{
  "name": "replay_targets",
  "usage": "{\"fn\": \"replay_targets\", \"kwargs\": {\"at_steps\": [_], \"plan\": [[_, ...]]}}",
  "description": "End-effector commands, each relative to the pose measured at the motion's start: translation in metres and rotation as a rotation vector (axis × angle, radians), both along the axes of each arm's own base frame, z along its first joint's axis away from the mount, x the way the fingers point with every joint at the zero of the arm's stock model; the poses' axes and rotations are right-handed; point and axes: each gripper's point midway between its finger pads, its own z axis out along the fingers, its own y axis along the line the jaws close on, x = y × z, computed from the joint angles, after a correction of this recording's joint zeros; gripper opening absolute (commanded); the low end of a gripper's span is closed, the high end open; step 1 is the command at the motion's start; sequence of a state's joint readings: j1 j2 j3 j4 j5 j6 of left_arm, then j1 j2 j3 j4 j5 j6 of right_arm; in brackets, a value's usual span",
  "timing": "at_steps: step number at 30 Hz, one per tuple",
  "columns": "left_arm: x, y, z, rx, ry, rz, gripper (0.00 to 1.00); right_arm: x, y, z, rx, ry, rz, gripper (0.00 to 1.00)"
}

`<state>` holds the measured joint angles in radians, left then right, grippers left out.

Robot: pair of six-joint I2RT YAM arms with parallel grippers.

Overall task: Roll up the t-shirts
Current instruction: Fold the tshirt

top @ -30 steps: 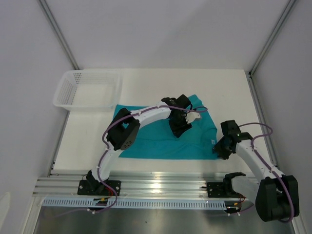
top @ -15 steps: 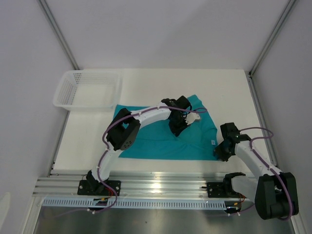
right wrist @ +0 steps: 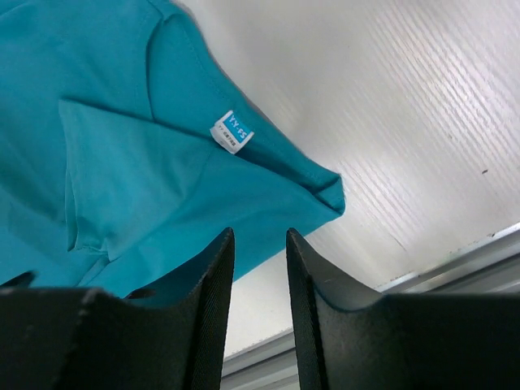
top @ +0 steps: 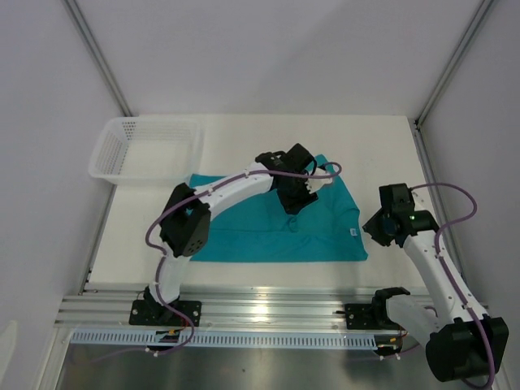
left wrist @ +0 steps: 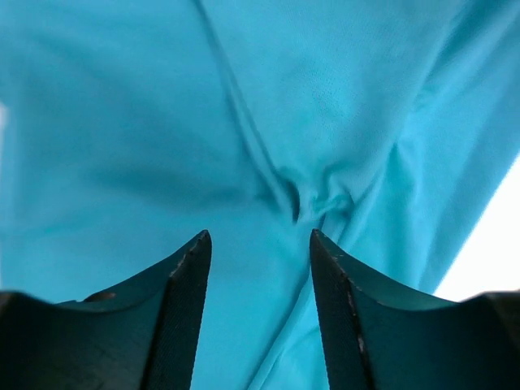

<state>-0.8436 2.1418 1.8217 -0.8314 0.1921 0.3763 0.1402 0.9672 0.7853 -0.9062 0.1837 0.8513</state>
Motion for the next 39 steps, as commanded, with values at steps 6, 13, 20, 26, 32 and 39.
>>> {"fn": "replay_targets", "kwargs": {"at_steps": [6, 13, 20, 26, 32, 39], "plan": [[-0.011, 0.051, 0.1, -0.075, -0.059, 0.054, 0.5, 0.018, 0.013, 0.007, 0.022, -0.061, 0.115, 0.33], [-0.057, 0.221, 0.052, 0.099, -0.027, 0.303, 0.54, 0.003, 0.012, -0.024, 0.043, -0.007, 0.089, 0.39], [-0.105, 0.325, -0.013, 0.273, -0.084, 0.302, 0.58, -0.019, 0.016, -0.056, 0.108, 0.026, 0.016, 0.44], [-0.104, 0.343, -0.043, 0.355, -0.178, 0.183, 0.61, -0.031, 0.021, -0.072, 0.132, 0.11, 0.016, 0.45], [-0.095, 0.36, -0.064, 0.478, -0.216, 0.065, 0.61, -0.037, 0.015, -0.094, 0.117, 0.128, -0.022, 0.45], [-0.105, 0.353, -0.072, 0.454, -0.108, 0.078, 0.49, -0.033, 0.019, -0.1, 0.128, 0.148, -0.008, 0.4]]}}
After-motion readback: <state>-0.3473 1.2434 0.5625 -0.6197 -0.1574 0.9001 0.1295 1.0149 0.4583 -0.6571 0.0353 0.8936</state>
